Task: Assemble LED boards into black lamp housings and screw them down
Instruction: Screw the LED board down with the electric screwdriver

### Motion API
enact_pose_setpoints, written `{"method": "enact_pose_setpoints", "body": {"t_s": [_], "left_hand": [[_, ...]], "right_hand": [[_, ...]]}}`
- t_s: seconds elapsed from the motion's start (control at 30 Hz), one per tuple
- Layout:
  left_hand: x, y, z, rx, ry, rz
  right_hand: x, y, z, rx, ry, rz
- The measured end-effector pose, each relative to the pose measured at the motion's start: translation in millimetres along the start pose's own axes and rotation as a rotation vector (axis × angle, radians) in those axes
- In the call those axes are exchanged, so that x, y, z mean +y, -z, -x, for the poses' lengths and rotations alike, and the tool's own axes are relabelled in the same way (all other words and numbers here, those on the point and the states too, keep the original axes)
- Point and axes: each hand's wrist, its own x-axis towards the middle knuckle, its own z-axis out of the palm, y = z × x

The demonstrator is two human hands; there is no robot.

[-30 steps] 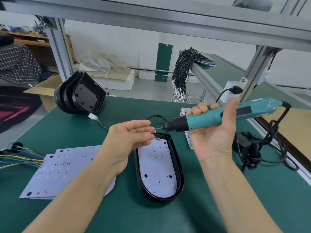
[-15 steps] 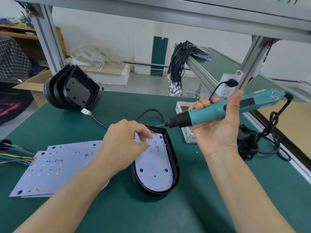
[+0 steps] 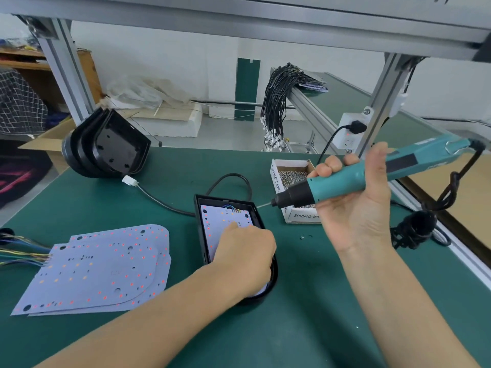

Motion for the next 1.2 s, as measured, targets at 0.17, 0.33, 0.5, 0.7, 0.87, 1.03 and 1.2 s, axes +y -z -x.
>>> {"method": "enact_pose_setpoints", "body": {"t_s": [0.17,0.33,0.5,0.7,0.87,1.03,1.2], "left_hand": [[-2,-2,6,-0.02,-0.056,0.073],[-27,19,22,0.124,0.101,0.897],[-49,25,34,0.242,0.188,1.399],[-52,23,42,0.339,0.232,1.606],[-52,22,45,0.336,0.262,1.732],[-53,24,47,0.324,0.246,1.773],[-53,23,47,0.306,0.242,1.763]], "right_hand": [[-6,6,4,0.019,0.014,-0.002],[-11,10,9,0.01,0.01,-0.026],[-5,2,16,-0.046,-0.033,-0.053],[5,-9,22,-0.097,-0.054,-0.03],[9,-14,25,-0.099,-0.056,-0.011],[11,-18,24,-0.094,-0.04,0.012],[11,-19,24,-0.095,-0.04,0.012]]}}
